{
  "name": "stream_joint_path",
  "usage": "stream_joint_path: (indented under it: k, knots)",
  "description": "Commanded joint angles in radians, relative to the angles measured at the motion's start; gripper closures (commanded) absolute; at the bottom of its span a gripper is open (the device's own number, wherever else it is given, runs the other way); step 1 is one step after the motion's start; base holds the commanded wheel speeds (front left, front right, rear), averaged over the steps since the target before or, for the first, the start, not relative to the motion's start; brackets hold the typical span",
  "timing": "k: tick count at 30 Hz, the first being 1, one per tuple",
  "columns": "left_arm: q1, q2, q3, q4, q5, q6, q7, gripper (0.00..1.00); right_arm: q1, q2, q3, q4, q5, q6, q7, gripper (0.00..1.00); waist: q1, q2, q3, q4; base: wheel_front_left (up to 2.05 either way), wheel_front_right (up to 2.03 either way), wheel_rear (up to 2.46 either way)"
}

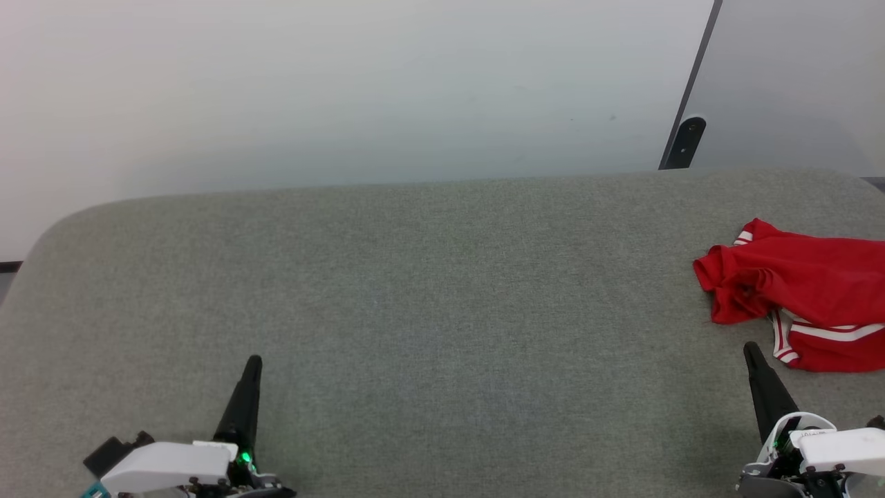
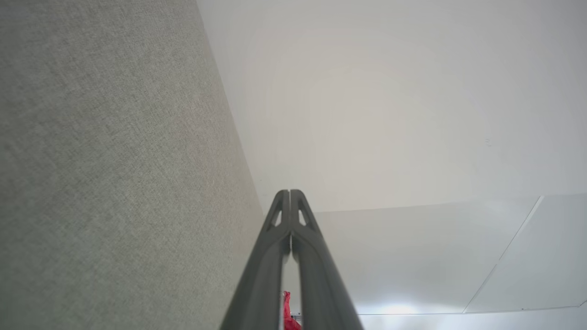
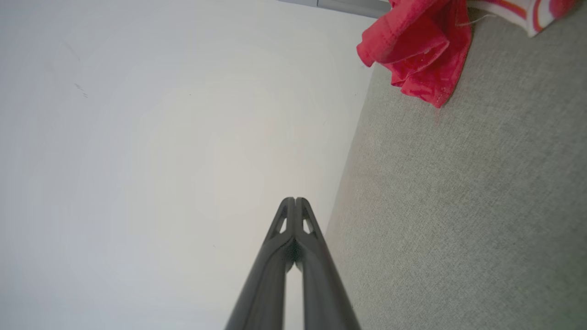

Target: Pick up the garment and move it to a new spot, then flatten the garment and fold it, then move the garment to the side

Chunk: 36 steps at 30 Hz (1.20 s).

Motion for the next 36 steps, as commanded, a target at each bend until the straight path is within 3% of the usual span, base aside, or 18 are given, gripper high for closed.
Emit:
stream_joint_path:
  k: [1,16,36]
  knots:
    - [-0.017,0.0,0.005,0.002,-0.021,-0.01,0.004,1.0,-0.013,0.002,-0.004,0.003,0.023,-0.001,0.005,1.0,0.0,0.0,0.0,0.001,0.0,0.0,0.0]
    - [-0.044,-0.008,0.019,0.023,-0.122,-0.019,0.033,1.0,-0.033,0.011,-0.012,0.021,0.107,-0.001,0.009,1.0,0.0,0.0,0.005,0.006,0.0,0.0,0.0]
    - [-0.045,-0.013,0.026,0.024,-0.113,-0.019,0.038,1.0,-0.028,0.011,-0.011,0.021,0.108,-0.001,0.008,1.0,0.0,0.0,0.005,0.006,0.0,0.0,0.0]
